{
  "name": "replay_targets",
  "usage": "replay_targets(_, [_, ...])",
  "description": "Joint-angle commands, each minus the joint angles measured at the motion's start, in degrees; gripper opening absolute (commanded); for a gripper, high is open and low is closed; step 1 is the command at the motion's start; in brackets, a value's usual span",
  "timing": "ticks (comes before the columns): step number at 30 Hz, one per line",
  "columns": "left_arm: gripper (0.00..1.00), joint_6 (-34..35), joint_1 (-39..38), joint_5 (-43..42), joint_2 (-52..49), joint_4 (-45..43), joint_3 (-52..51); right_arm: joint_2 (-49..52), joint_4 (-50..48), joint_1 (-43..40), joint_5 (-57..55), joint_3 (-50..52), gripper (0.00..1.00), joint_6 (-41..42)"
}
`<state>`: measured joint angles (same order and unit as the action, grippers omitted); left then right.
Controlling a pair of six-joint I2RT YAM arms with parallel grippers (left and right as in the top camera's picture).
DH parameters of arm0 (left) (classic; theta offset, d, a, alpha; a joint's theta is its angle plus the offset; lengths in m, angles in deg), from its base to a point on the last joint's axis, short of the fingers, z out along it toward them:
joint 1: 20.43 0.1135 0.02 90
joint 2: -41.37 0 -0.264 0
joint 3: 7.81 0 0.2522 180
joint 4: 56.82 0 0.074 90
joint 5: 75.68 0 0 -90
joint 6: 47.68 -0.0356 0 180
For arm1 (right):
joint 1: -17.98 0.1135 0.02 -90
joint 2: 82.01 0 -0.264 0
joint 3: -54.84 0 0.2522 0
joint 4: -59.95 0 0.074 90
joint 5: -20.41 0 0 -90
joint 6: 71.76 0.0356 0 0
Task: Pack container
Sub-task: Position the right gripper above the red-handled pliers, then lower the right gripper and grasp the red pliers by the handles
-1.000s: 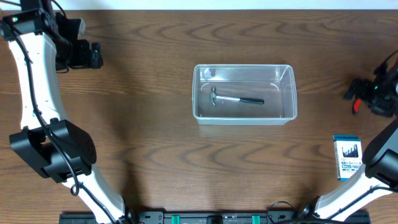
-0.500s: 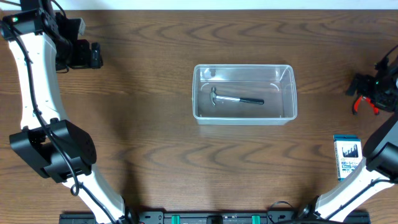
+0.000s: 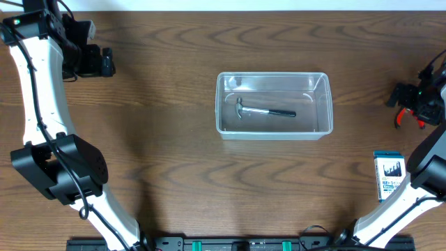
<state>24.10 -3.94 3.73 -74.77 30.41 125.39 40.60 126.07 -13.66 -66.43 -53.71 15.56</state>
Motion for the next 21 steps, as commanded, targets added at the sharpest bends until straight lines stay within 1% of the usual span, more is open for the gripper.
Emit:
replay_targets(1, [0.98,0.1,0.2,-0.7,-0.7,0.2,-0.4,0.5,-0.3,1.0,0.2,-1.0,0.99,2.0])
replay_targets(4, [0.98,0.1,0.2,-0.7,-0.7,0.2,-0.4,0.9,-0.3,1.0,0.1,-1.0,0.99,3.1])
replay_targets(21, [0.98,0.1,0.2,-0.7,-0.7,0.2,-0.4,3.2,-0.6,1.0,0.1,-1.0,0.99,3.1])
